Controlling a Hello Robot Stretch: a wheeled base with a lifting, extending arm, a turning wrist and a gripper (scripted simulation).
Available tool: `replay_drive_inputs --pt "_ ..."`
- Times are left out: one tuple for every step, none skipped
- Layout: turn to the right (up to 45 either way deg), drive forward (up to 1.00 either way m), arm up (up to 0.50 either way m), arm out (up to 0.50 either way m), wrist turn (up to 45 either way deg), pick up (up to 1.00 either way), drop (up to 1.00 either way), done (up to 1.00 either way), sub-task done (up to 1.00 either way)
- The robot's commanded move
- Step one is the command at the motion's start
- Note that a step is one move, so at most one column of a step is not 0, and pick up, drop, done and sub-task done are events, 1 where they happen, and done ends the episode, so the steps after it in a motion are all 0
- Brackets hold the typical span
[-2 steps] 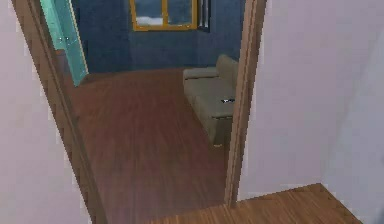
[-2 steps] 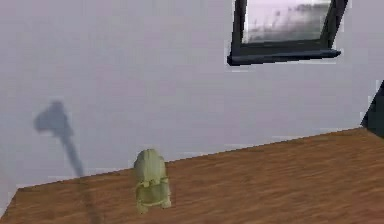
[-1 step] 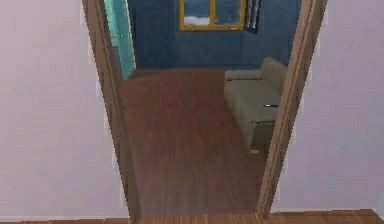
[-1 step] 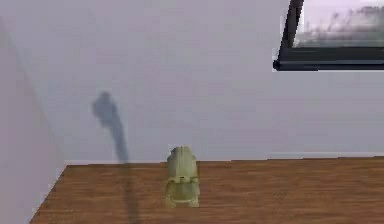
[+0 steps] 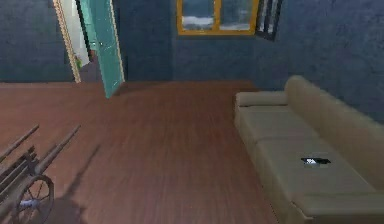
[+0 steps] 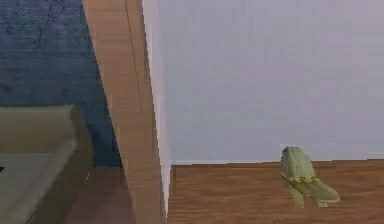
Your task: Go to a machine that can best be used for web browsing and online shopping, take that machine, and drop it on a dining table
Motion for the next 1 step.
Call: replay_drive_inputs --pt "-12.0 0.00 0.00 0.00 0.0 0.00 0.00 0.00 0.00"
